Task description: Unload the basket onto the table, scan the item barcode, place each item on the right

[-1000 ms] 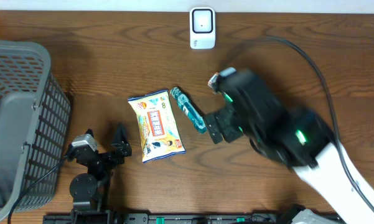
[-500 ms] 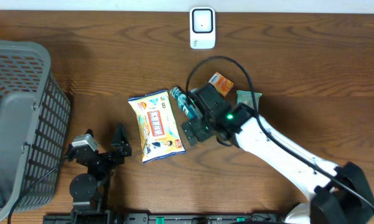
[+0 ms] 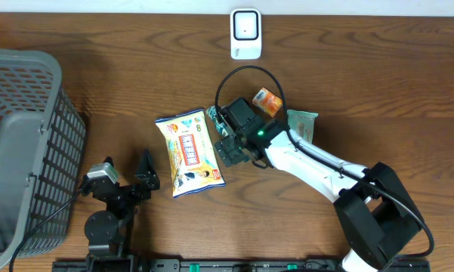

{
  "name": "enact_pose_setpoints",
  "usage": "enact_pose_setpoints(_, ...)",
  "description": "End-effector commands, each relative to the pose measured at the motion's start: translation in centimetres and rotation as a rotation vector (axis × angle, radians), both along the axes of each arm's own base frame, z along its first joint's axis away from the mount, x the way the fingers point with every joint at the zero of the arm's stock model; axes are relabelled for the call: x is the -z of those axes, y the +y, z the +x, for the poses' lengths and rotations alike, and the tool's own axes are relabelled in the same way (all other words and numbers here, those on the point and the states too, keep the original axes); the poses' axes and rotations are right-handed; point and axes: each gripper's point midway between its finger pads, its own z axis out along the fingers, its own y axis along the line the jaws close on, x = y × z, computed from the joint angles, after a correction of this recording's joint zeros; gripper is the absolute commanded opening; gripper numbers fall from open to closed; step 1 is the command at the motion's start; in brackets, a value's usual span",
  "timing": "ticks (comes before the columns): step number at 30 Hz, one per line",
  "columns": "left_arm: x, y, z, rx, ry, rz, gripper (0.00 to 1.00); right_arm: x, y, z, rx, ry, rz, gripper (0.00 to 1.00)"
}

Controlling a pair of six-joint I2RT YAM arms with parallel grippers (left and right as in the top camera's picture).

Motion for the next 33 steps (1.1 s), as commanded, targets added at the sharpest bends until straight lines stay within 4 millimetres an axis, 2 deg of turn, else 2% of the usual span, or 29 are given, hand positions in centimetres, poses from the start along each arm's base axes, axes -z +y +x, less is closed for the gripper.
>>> enact_pose_setpoints(1,1.5,-0.1,-0.1,0.006,0.042,0.000,0.97,0.3,-0.6,0.8,0.045,0.001,-0.007,0.83)
enact_pose_setpoints(9,1.5,-0.1,-0.1,0.006,0.042,0.000,0.97,2.2,-0.7,0.3,0.046,0.044,-0.032,0.80)
enact_pose_setpoints(15,1.5,-0.1,-0.1,0.006,0.042,0.000,0.97,4.5,-1.0,-0.1,0.089,0.095,-0.055,0.44)
enact_pose_setpoints(20,1.5,-0.1,-0.1,0.006,0.042,0.000,0.97,4.3,-1.2,-0.3,0.132,0.113,-0.048,0.25)
enact_pose_setpoints(25,1.5,-0.1,-0.1,0.006,0.042,0.000,0.97,2.7,-1.1,0.2,0.141,0.087,-0.021,0.07)
enact_pose_setpoints(30,1.5,-0.1,-0.1,0.006,0.042,0.000,0.97,-0.8,-1.3,1.7,0.150,-0.005,0.013,0.04)
enact_pose_setpoints(33,1.5,-0.1,-0.1,0.006,0.042,0.000,0.97,-3.6,-1.8,2.5,0.153,-0.090,0.017,0.04)
